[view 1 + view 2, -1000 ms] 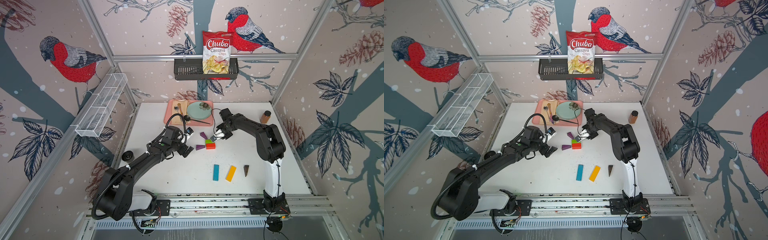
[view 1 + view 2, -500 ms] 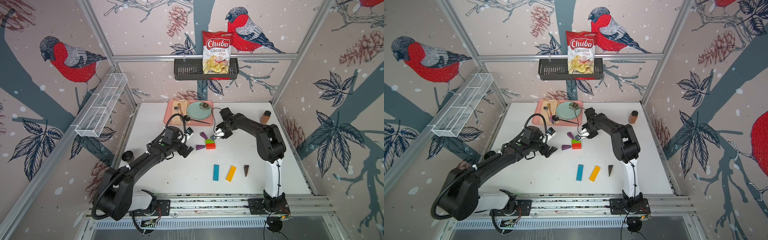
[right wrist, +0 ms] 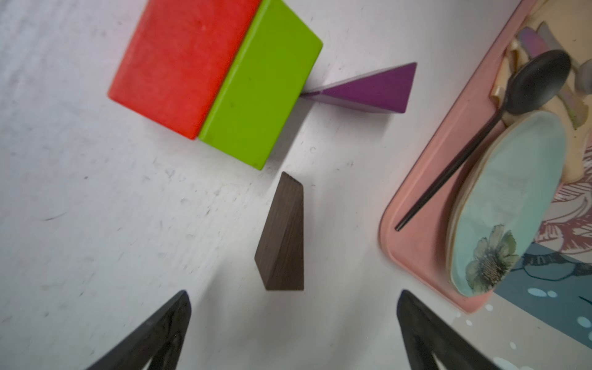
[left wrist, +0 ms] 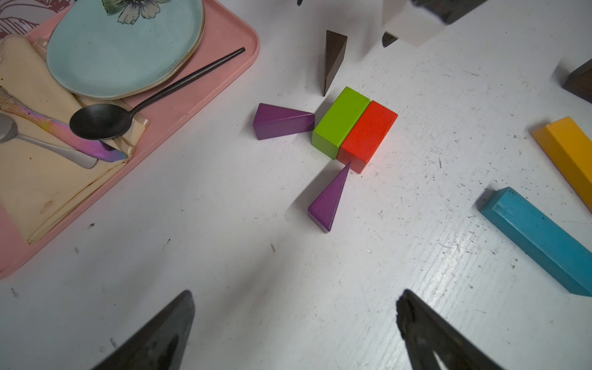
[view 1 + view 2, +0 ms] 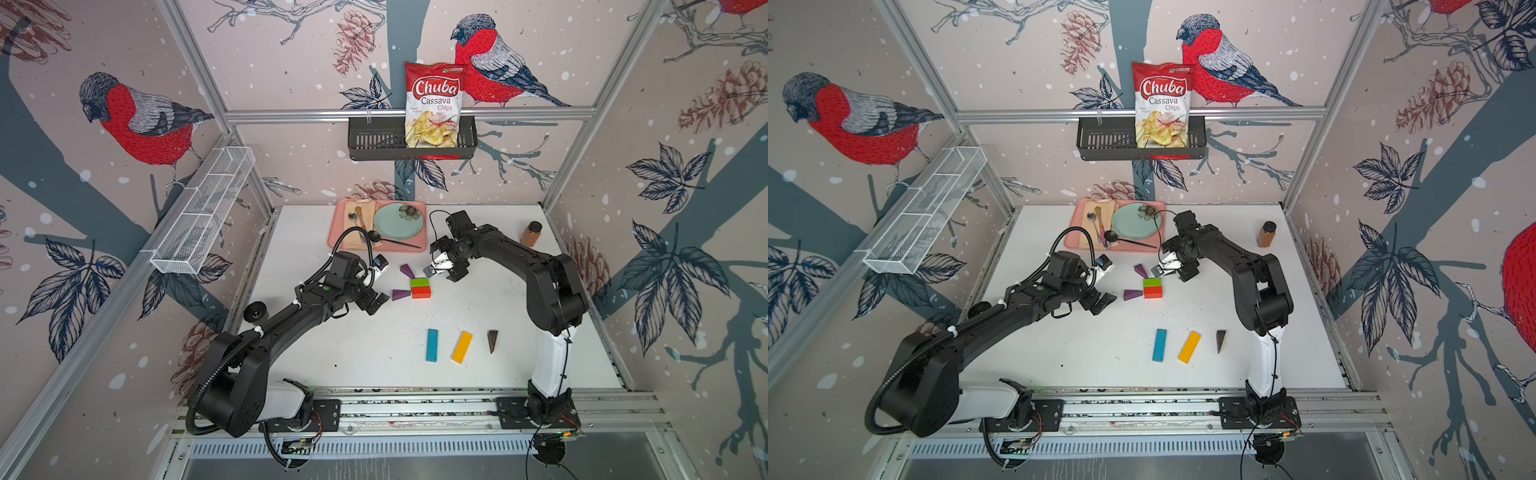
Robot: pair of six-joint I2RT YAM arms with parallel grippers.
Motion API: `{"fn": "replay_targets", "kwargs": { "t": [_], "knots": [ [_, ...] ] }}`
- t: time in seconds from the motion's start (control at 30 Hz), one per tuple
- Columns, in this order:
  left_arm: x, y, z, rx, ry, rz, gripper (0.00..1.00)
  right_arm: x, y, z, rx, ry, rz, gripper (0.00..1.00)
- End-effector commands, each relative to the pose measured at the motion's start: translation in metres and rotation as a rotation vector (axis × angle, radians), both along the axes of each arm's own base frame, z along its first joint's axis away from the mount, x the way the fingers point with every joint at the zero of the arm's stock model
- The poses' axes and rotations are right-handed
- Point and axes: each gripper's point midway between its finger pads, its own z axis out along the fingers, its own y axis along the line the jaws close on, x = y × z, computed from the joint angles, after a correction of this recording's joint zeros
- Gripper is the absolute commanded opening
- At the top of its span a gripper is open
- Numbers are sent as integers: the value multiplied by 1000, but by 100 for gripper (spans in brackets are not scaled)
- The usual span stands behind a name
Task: Assemble a small pinwheel with building blocks
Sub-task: Assemble the building block at the center of the board.
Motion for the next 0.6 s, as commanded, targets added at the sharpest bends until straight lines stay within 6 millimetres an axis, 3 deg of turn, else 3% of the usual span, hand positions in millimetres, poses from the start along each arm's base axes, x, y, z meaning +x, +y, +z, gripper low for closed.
{"fn": "replay_targets", "kwargs": {
  "t": [0.0, 0.07, 0.13, 0.17, 0.27, 0.37, 0.47, 0.57],
  "knots": [
    [10, -8, 14, -51, -48, -3, 98, -13, -4, 25, 77, 19, -89, 99],
    [15, -11, 19, -67, -65, -2, 98, -2, -4, 54, 225, 3, -259, 99],
    [21, -15, 25, -83, -78, -4, 98, 41, -9, 97, 469, -93, -634, 99],
    [24, -18, 28, -92, -80, -4, 98, 69, -24, 120, 583, -199, -873, 100],
    [36, -22, 31, -113, -83, 16, 98, 88, -51, 113, 578, -27, -1140, 100],
    [47, -29, 34, -129, -99, 8, 98, 103, -74, 110, 734, 62, -1312, 99],
    [68, -32, 40, -120, -107, 53, 98, 111, -84, 81, 699, 139, -1473, 89],
    [88, -33, 39, -97, -98, 95, 98, 104, -73, 51, 615, 275, -1546, 71]
  ]
}}
